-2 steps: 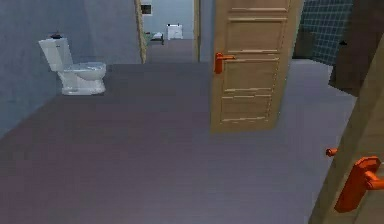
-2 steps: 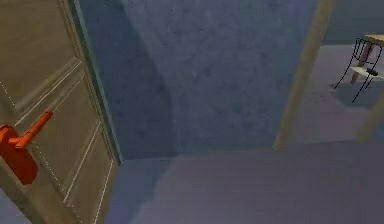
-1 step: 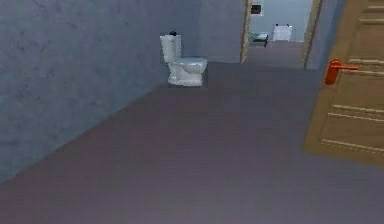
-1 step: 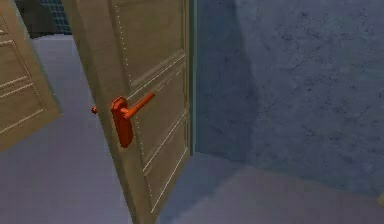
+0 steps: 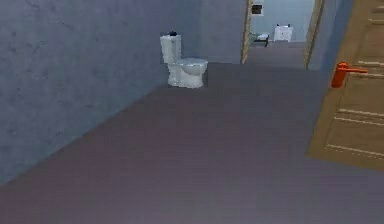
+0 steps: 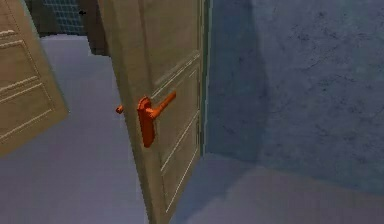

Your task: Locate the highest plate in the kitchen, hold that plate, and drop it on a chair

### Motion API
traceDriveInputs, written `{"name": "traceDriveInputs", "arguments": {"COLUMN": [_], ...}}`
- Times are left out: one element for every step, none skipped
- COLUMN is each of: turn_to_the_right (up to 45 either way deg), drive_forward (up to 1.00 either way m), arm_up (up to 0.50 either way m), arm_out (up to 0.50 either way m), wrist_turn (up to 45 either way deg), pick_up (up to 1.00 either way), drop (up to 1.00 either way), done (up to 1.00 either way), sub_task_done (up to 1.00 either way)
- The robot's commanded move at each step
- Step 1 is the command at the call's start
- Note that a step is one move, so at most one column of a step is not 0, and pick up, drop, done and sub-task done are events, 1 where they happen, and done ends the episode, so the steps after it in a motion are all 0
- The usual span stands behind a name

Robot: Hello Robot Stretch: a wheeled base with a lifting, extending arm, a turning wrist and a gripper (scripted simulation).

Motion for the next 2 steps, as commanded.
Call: {"name": "traceDriveInputs", "arguments": {"turn_to_the_right": [36.0, 0.0], "drive_forward": [0.0, 1.0], "arm_up": [0.0, 0.0], "arm_out": [0.0, 0.0], "wrist_turn": [0.0, 0.0], "pick_up": [0.0, 0.0], "drop": [0.0, 0.0], "done": [0.0, 0.0], "sub_task_done": [0.0, 0.0]}}
